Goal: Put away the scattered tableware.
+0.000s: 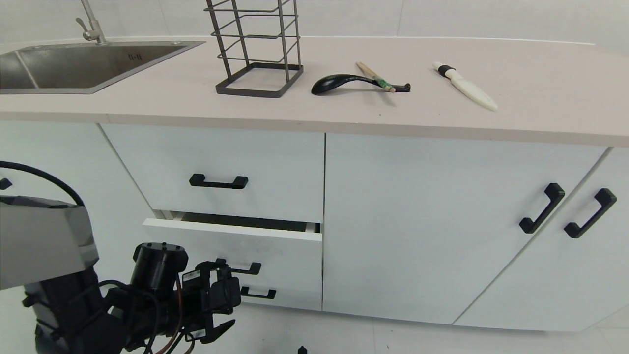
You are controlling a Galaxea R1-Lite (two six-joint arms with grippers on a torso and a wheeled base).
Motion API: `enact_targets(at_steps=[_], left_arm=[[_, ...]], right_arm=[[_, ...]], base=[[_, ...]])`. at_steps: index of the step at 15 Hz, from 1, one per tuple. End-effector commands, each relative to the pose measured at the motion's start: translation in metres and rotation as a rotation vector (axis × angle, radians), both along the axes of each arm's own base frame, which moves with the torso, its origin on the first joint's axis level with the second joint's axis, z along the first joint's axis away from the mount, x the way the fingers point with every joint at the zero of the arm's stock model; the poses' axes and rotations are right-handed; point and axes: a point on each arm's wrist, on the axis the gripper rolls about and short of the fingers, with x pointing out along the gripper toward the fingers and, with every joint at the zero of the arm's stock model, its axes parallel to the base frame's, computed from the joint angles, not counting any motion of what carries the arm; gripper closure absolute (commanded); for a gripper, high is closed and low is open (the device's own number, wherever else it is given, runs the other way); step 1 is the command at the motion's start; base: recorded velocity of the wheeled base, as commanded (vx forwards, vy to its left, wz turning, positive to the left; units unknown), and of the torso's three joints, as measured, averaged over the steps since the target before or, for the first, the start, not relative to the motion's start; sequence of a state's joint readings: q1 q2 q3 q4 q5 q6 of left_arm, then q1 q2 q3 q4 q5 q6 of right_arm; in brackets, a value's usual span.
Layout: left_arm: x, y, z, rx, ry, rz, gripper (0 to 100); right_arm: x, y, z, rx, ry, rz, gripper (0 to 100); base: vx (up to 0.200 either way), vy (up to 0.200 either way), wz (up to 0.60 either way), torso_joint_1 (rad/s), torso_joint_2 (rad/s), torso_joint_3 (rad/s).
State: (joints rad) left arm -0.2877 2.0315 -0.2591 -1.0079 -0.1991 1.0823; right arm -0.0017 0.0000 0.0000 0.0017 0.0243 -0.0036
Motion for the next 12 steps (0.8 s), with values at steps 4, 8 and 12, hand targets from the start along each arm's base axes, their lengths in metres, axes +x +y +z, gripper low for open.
enact_targets(at_steps=[4,8,12], left_arm=[[-0.037,0.009,0.05,-0.079,-0.145,0.015,0],[-0.046,-0.001,0.075,-0.125,-0.238,-0.035,0],[-0.022,-0.012,0.1,-0.124,-0.254,-0.037,0]], right_arm=[[0.0,0.0,0.0,-0.001,0.001,0.0,100],[0.0,0.0,0.0,0.001,0.001,0.0,100],[0.0,0.0,0.0,-0.001,0.001,0.0,100]], base=[[0.0,0.0,0.0,0.0,0.0,0.0],[0.0,0.0,0.0,0.0,0.0,0.0],[0.0,0.0,0.0,0.0,0.0,0.0]])
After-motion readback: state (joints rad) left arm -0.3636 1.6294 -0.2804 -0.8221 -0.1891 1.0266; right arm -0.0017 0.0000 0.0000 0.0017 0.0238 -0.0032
